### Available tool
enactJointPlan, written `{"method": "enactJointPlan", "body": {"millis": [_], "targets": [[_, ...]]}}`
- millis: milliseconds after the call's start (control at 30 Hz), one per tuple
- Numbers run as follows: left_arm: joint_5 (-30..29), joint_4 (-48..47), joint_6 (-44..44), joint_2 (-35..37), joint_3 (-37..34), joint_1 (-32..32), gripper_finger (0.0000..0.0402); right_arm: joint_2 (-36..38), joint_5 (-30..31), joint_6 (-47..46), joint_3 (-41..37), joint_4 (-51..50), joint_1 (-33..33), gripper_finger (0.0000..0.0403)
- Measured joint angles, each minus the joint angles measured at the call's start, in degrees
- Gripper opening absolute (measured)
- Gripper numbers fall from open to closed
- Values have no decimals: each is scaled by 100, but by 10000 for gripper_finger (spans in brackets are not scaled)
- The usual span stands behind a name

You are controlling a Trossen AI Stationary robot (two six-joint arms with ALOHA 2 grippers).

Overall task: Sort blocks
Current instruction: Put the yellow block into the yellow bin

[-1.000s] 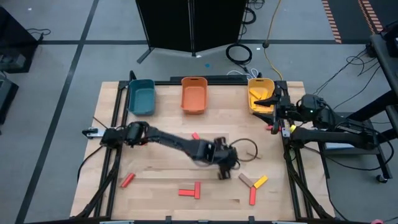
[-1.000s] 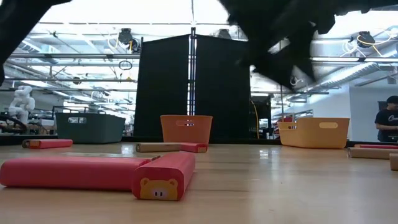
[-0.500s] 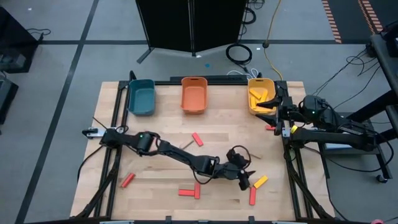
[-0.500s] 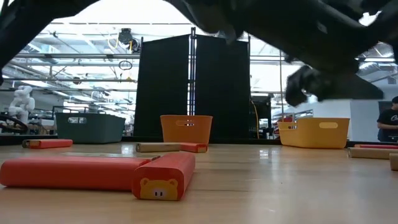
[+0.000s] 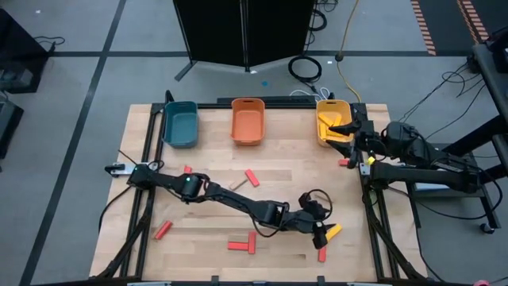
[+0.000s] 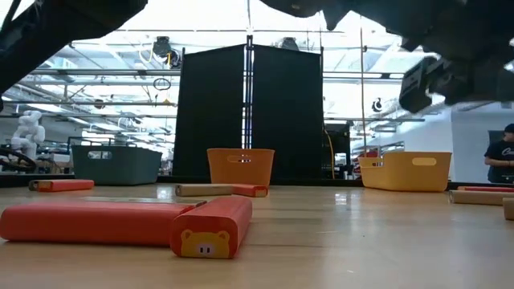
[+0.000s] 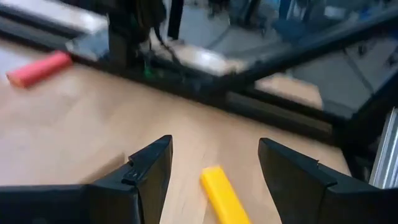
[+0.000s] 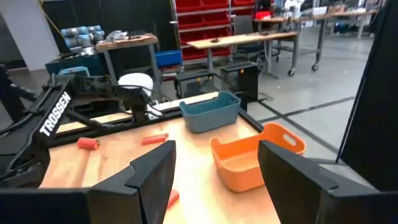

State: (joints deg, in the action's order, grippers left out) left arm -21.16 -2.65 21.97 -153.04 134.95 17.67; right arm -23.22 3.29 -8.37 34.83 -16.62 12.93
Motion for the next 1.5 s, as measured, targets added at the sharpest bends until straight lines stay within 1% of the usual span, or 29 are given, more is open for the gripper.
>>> {"method": "enactJointPlan", "body": {"millis": [67,133,200,267,333,367,433,500,567,633,667,733,767,800,900,933,967,1000,1033,1100,1200,1267,1333,1367,1433,1500], "targets": [[124,-199,3,-7,-13,-1,225,-39,-46,-111,1,-54,-3,222],[86,-531,-49,-5,-17,4,214,-69,-342,-211,4,-256,-4,222],[-111,-891,-433,68,-14,59,202,-110,-862,-433,25,-473,-5,222],[-419,-1007,-986,206,-14,166,190,-185,-1589,-637,183,-903,-13,222],[-884,-1267,-1654,441,3,328,180,-314,-2271,-615,421,-1338,-73,222],[-1230,-1504,-1981,593,8,426,177,-360,-2461,-597,548,-1554,-117,222],[-2075,-2198,-2513,847,24,617,171,-455,-2576,-428,775,-1959,-227,222],[-2824,-3247,-2634,1076,25,777,167,-491,-2495,-243,950,-2224,-338,222],[-3211,-4582,-2240,1260,15,856,166,-521,-2418,-163,986,-2300,-463,222],[-3474,-6107,-1391,1453,8,888,166,-597,-2434,-150,986,-2421,-628,222],[-3669,-6875,-815,1543,-4,903,166,-677,-2487,-147,986,-2514,-753,222],[-4335,-8525,659,1671,-65,954,166,-861,-2598,-153,984,-2716,-1035,222],[-4748,-8841,1387,1728,-189,996,166,-975,-2592,-195,981,-2801,-1198,222],[-5070,-8608,1488,1870,-500,1053,166,-1098,-2587,-262,979,-2834,-1369,222],[-5246,-8037,764,2571,-1562,1217,166,-1575,-2590,-596,979,-2666,-1921,222],[-5277,-8198,905,2837,-1886,1214,166,-1718,-2595,-728,979,-2577,-2125,222],[-5259,-8658,1343,3131,-2268,1169,166,-1897,-2590,-851,976,-2505,-2343,222],[-5237,-8788,1804,3347,-2669,1066,166,-2111,-2588,-958,973,-2422,-2569,222],[-5242,-8681,2047,3579,-3087,969,166,-2265,-2590,-1032,980,-2322,-2771,222],[-5179,-8545,2251,4135,-4008,840,166,-2585,-2511,-1215,979,-2366,-3140,222],[-4999,-7798,2201,5033,-5156,665,166,-3057,-2236,-1576,983,-2598,-3606,222],[-4737,-6903,1740,5535,-5864,476,166,-3400,-2153,-1852,968,-2815,-3857,222],[-4215,-5463,696,5963,-6468,306,166,-3661,-2155,-2130,973,-2870,-4089,222],[-3759,-4608,39,6187,-6750,246,166,-3817,-2158,-2252,975,-2908,-4176,222],[-2565,-2696,-1310,6546,-7254,77,166,-4109,-2154,-2400,975,-2821,-4354,222],[-1330,-689,-2383,6693,-7722,-105,166,-4355,-2150,-2510,975,-2768,-4493,222]]}}
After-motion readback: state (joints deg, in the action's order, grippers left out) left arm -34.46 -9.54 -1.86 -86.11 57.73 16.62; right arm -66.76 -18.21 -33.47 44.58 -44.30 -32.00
